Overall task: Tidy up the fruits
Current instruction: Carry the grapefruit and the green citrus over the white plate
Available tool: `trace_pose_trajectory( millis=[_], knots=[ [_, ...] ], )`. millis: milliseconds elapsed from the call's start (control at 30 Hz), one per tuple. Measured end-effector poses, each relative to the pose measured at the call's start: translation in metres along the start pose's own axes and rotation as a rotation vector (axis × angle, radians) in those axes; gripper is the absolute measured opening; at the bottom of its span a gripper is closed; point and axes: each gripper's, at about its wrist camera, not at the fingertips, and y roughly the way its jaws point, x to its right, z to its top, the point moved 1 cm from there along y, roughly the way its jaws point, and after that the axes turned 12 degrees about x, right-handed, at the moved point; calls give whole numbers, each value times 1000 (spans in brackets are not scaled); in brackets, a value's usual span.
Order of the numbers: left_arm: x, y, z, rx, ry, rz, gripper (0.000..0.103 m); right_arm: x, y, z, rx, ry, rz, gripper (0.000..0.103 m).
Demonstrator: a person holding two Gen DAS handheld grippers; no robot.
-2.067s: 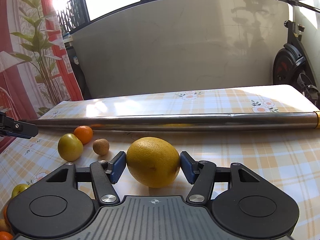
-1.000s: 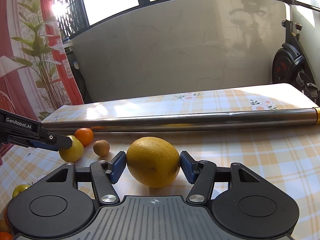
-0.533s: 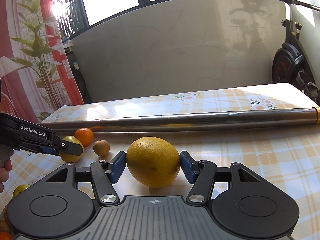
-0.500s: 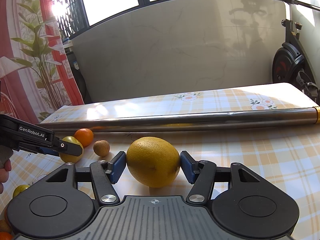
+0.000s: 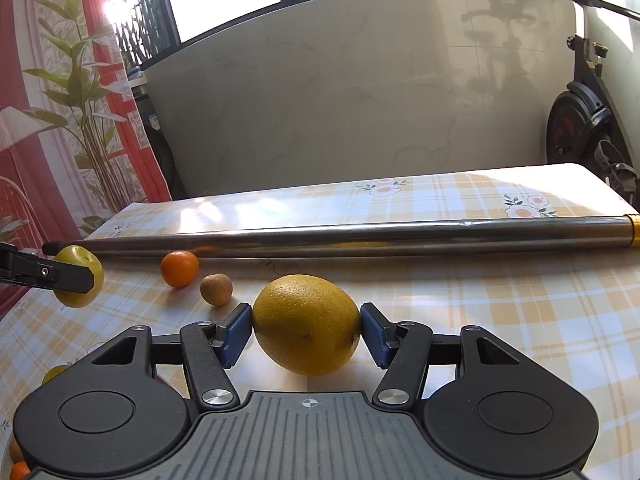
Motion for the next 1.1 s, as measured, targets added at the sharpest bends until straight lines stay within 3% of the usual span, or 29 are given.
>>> trace_pose_trajectory(
  millis=[233,433,767,1100],
  knots=[
    [12,-35,-18,22,-48,-34,49,-27,-41,13,44,-31,42,55],
    [19,-54,-33,25,-18,-60,49,-41,-80,12,54,-2,48,55],
    [9,-86,-54,30,-16,-69,49,-67,-125,5,33,35,91,55],
    [3,-97,-58,34,-27,-55,49,-91,-140,-5,-43,62,158,55]
  ],
)
